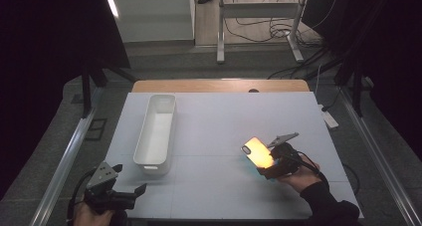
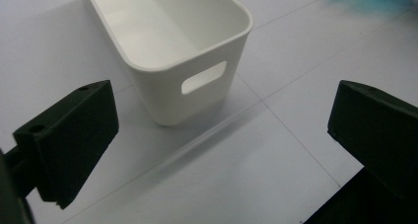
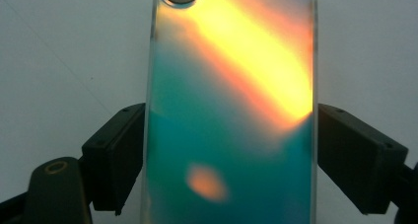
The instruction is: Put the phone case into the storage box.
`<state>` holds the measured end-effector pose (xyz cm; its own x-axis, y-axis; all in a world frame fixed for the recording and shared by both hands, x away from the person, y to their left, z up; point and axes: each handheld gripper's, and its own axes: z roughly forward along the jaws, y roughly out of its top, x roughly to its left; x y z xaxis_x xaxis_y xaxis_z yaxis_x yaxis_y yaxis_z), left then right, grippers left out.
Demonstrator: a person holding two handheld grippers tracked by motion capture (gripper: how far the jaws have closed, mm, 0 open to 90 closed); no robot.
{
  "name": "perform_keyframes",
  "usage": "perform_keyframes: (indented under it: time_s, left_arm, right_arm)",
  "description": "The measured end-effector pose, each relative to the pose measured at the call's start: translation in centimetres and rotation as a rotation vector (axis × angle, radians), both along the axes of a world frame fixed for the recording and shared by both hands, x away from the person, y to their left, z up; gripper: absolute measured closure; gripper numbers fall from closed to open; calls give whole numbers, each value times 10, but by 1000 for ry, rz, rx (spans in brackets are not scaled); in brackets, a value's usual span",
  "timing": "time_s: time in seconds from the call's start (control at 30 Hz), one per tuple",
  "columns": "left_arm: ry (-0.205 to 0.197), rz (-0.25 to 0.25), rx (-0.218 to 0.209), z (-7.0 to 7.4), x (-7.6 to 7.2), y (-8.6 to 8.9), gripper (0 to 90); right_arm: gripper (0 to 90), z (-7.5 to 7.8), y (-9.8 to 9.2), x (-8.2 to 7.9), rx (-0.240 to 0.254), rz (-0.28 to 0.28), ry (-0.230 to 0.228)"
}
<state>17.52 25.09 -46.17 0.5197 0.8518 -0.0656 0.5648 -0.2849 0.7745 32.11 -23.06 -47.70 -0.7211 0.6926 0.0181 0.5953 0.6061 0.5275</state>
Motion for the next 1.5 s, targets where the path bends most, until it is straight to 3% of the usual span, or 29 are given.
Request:
perform_keyframes:
  time_s: [0.6, 1.0, 1.5]
  left_arm:
    - [-17, -53, 22, 4, 8, -14, 0]
    - [-33, -101, 5, 6, 18, -24, 0]
    - [-46, -180, -86, 14, 36, -40, 0]
  right_arm:
    - [166, 19, 0, -3, 87, 9, -70]
    - [166, 31, 1, -5, 172, 37, -117]
    - [166, 45, 4, -4, 251, 67, -142]
